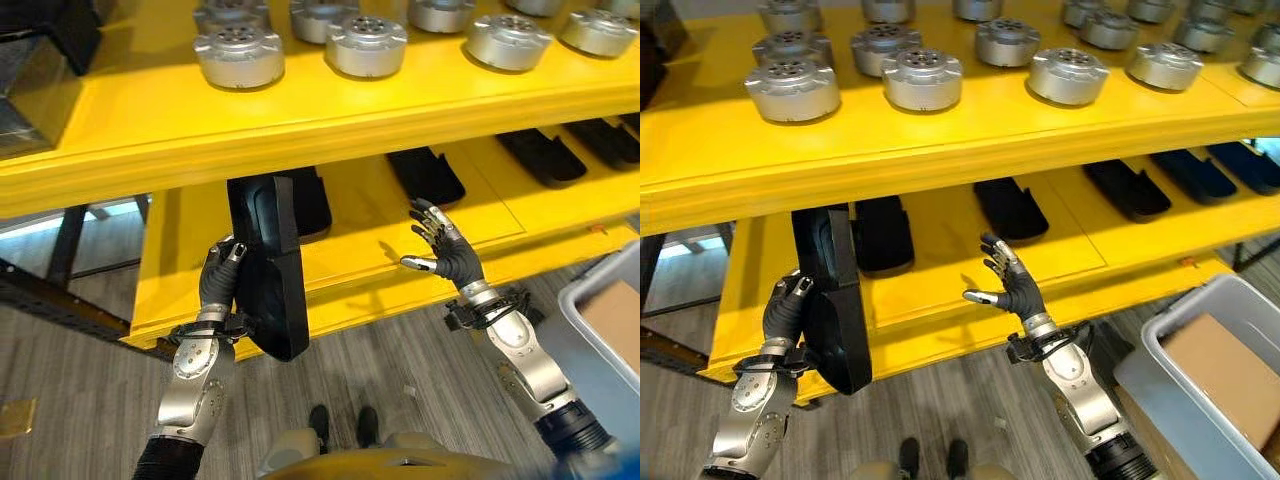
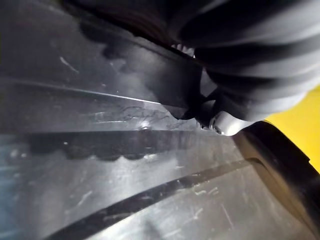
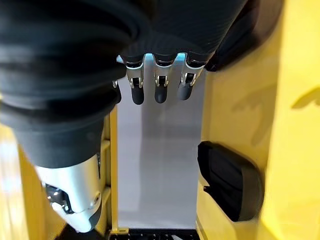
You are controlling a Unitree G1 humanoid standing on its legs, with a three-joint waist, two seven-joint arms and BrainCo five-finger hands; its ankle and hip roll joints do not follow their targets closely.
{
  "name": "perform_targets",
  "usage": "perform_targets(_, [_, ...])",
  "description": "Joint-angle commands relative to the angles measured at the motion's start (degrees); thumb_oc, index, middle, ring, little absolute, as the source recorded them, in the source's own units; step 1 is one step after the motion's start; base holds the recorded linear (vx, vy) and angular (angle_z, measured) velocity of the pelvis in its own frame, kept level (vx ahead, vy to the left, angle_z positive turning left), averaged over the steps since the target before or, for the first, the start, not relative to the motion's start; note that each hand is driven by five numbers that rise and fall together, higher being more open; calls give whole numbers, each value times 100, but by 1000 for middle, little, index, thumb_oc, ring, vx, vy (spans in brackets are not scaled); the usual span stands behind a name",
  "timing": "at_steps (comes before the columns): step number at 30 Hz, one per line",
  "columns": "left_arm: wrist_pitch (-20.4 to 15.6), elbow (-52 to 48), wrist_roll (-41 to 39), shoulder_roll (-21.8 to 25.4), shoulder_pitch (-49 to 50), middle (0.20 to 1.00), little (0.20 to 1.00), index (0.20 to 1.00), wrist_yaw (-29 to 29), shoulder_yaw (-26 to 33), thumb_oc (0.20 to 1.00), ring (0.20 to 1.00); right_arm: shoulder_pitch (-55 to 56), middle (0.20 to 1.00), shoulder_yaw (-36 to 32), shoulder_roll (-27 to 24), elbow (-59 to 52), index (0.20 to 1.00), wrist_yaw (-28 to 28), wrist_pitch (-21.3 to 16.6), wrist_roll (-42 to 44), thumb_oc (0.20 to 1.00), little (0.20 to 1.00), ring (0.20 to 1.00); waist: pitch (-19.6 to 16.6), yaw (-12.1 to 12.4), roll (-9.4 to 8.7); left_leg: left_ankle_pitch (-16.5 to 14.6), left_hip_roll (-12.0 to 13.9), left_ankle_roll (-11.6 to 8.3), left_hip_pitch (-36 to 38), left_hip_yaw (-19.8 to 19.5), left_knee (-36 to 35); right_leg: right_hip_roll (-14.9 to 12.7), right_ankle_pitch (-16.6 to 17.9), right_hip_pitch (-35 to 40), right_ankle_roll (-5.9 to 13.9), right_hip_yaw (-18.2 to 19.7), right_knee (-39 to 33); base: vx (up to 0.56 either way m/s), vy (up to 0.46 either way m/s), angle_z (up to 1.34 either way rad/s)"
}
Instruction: Move parts from the plastic box to the shelf.
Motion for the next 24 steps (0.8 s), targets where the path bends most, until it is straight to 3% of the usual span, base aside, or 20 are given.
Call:
perform_targets(1, [-446,-558,-128,113,-211,200,200,200,91,321,200,200,-181,1000,-45,103,-54,1000,-105,-390,155,1000,1000,1000,-162,39,-28,511,1141,-203,462,-672,-545,-393,-158,-521,1044,481,952,-60,225,-2])
perform_targets(2, [-438,-568,-159,106,-230,200,200,200,108,341,200,200,-187,1000,-58,90,-46,1000,-126,-385,171,1000,1000,1000,-162,-18,51,672,1378,-260,509,-702,-751,-413,-241,-641,1065,431,1115,-81,234,-29])
perform_targets(4, [-455,-607,-232,86,-307,200,200,200,154,352,200,200,-256,1000,-89,19,-7,1000,-210,-409,166,1000,1000,1000,-115,-97,262,1308,1972,-466,533,-696,-1312,-572,-421,-968,1168,389,1640,-89,360,-10])
perform_targets(5, [-454,-581,-226,83,-362,200,200,200,120,315,200,200,-272,1000,-134,-24,-37,1000,-253,-420,120,1000,1000,1000,-108,-164,408,1385,2182,-578,675,-346,-1642,-738,-534,-1171,1273,313,2028,-80,432,30])
perform_targets(6, [-456,-549,-160,123,-425,200,200,200,133,282,200,200,-291,1000,-147,-46,-37,1000,-277,-426,60,1000,1000,1000,-96,-180,479,1418,2259,-668,678,-248,-1737,-793,-534,-1239,1311,285,2140,-58,391,38])
perform_targets(8, [-455,-525,-92,212,-503,200,200,200,83,255,200,200,-258,1000,-223,-27,-77,1000,-321,-434,-23,1000,1000,1000,-92,-176,582,1332,2179,-765,796,-135,-1960,-898,-516,-1311,1370,238,2229,6,317,32])
perform_targets(9, [-440,-543,22,367,-433,200,200,200,19,312,200,200,-124,1000,-346,20,-79,1000,-296,-438,-24,1000,1000,1000,-100,-128,527,1060,1914,-755,782,-215,-1797,-1095,-329,-1058,1496,193,1920,91,339,52])
perform_targets(17, [-430,-580,254,628,-106,200,200,200,-5,615,200,200,249,1000,-515,73,-213,1000,-36,-321,-46,1000,1000,1000,-103,27,103,170,1300,-601,491,-216,-760,-1628,96,-427,1799,181,1072,54,187,22])
perform_targets(24, [-358,-121,466,634,-660,200,200,200,177,327,200,200,223,1000,-314,209,-126,1000,67,-216,62,1000,1000,1000,-246,17,-115,-43,1132,-509,526,-111,-581,-1701,181,-268,1858,285,849,43,49,-6])
